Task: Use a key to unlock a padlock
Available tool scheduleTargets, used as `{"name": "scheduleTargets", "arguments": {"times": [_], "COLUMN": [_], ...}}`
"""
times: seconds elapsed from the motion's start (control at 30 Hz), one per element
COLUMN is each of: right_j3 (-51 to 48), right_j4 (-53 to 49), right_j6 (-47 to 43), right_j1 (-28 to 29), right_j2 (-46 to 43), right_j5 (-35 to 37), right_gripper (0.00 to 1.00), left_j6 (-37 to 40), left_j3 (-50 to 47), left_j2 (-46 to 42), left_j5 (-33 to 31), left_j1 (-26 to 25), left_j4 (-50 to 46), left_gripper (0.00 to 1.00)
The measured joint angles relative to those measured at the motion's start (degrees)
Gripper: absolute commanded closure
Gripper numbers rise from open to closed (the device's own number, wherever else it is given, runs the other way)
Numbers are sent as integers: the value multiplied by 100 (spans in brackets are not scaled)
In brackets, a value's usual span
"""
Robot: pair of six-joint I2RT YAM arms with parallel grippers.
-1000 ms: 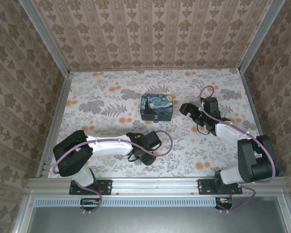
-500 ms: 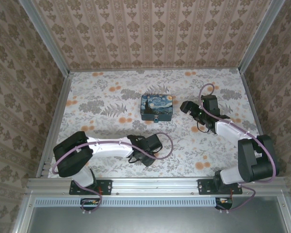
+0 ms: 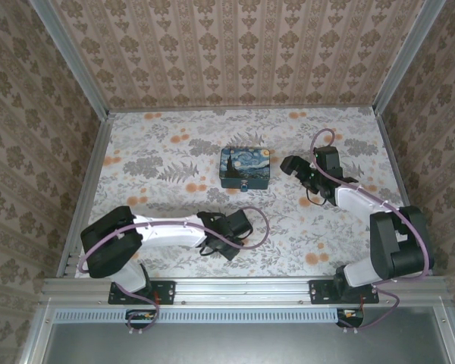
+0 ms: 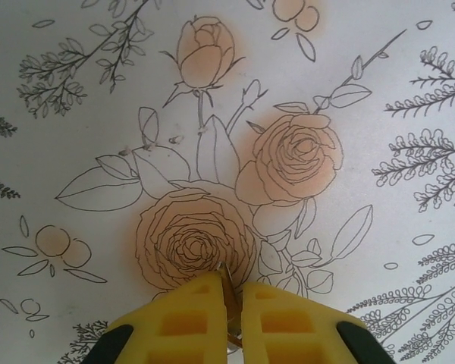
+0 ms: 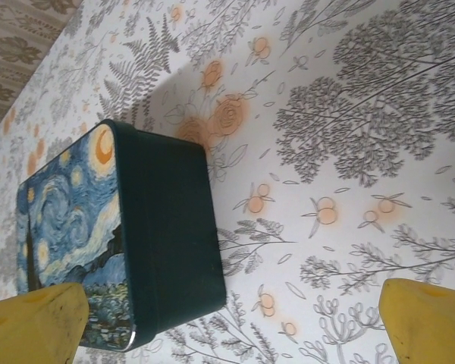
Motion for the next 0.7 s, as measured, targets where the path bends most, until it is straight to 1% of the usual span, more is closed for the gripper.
{"name": "scheduleTargets", "arguments": {"times": [0.1,0.37,0.47,0.57,0.7], "right_j3": [-2,-326,-588,-815,-1141], "right_j4": [243,1224,1569,1985,2728], "right_j6": [109,291,315,319,291], "right_j1": [48,527,671,796,916], "right_j2": [85,92,26,-15,-15], "right_j5": [-221,-516,-555,-575,-680], "right_gripper": [0,1,1,4,5], "left_j6": [31,212,210,164,48], "left_j3": [2,315,474,647,879], "left_j2": [0,0,-24,-101,-280], "left_j5": [63,216,328,417,450], "left_j1": [195,1106,1327,1508,1722], "left_j4": [114,363,581,745,962], "left_gripper": [100,100,100,100,100]}}
